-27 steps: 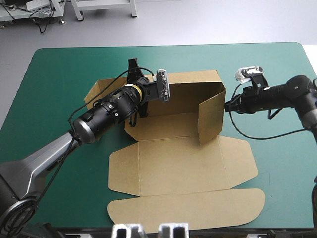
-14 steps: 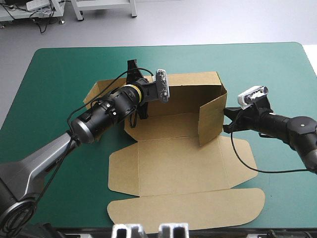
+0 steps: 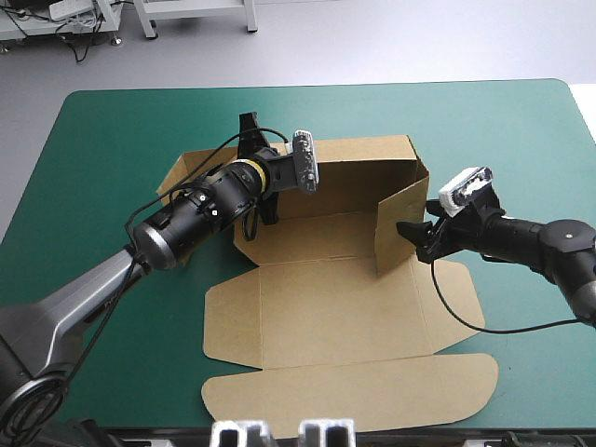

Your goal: Fold the box

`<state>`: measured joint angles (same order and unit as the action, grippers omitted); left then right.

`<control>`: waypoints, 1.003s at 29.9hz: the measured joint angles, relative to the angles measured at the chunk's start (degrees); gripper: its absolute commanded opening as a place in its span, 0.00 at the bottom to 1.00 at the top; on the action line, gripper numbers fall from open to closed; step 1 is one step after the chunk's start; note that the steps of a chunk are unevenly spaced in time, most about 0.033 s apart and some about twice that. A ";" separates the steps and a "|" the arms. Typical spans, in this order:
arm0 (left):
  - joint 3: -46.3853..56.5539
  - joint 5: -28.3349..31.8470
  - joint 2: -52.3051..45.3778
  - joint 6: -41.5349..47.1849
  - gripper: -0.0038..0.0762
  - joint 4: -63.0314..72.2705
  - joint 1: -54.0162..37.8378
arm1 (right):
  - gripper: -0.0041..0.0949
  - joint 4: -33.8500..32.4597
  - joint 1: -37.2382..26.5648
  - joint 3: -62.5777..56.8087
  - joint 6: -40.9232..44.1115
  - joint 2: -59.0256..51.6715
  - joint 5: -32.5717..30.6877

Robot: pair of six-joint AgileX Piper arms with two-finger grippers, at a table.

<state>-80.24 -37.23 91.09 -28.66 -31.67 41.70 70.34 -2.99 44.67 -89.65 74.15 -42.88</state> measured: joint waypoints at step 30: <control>-1.12 -3.71 -1.16 -7.76 0.10 13.48 1.68 | 0.23 10.61 11.12 0.00 -2.71 2.97 20.95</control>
<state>-81.36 -40.94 89.93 -36.41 -18.19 43.38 80.95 8.13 44.67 -92.36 77.12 -21.93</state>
